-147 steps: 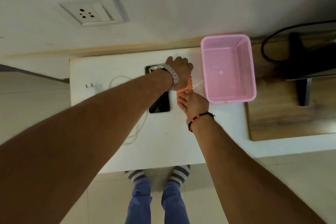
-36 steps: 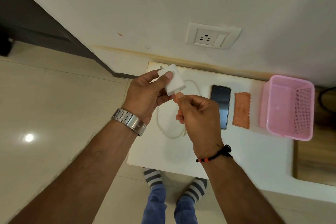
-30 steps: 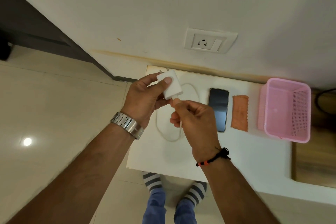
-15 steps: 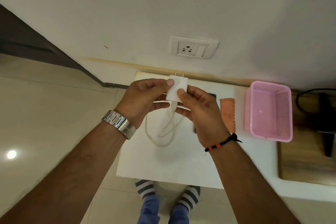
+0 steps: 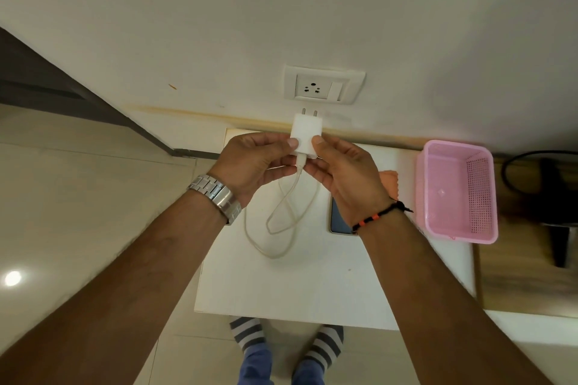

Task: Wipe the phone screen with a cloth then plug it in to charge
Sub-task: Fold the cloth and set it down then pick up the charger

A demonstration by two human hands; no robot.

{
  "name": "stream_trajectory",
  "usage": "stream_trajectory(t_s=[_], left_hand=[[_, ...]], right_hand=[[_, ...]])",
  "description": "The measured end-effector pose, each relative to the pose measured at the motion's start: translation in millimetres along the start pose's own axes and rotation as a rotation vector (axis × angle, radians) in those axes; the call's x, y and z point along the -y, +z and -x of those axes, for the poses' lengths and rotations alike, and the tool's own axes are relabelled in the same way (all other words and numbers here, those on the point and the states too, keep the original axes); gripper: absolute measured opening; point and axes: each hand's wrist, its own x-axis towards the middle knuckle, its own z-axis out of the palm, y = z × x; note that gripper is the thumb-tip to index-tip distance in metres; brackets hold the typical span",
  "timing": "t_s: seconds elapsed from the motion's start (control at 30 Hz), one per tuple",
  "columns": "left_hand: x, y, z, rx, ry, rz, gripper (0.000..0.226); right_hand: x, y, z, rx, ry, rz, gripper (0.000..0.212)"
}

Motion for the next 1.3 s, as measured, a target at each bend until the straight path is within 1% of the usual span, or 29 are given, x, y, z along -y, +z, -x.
stream_trajectory(t_s=[0.33,0.53,0.67,0.93,1.0,1.13,1.17,1.27,1.3], left_hand=[[-10.0,13.4,-19.2,-0.041,0.029,0.025,0.037],[-11.5,16.5,-23.8,-0.053,0.028,0.023,0.03],[-13.3,15.7,-26.6,-0.058,0.033,0.034,0.032],[-15.6,18.5,-34.8,-0.066,0.062,0.051,0.029],[-19.5,21.8,-39.6,-0.082,0.075,0.047,0.027],[-20.8,24.2,-48.0,-0.097,0.095,0.051,0.03],[-19.0,23.8,-49.0,-0.098,0.102,0.042,0.031],[-13.1,19.4,-45.2,-0.05,0.085,0.023,0.034],[-11.9,16.2,-42.6,-0.046,0.067,0.019,0.039]], right_hand=[[11.1,1.9,-28.4,-0.045,-0.016,0.014,0.027],[13.2,2.3,-33.5,-0.092,-0.013,0.043,0.028],[17.2,5.5,-35.3,-0.097,-0.018,0.045,0.028],[21.1,15.1,-41.7,-0.188,-0.056,0.036,0.026],[25.4,18.8,-47.9,-0.227,-0.057,0.063,0.023],[29.6,21.6,-56.1,-0.227,-0.057,0.071,0.007],[27.8,19.9,-56.4,-0.221,-0.07,0.08,0.008],[21.9,12.1,-53.0,-0.161,-0.098,0.105,0.023],[20.6,8.8,-51.1,-0.14,-0.09,0.129,0.026]])
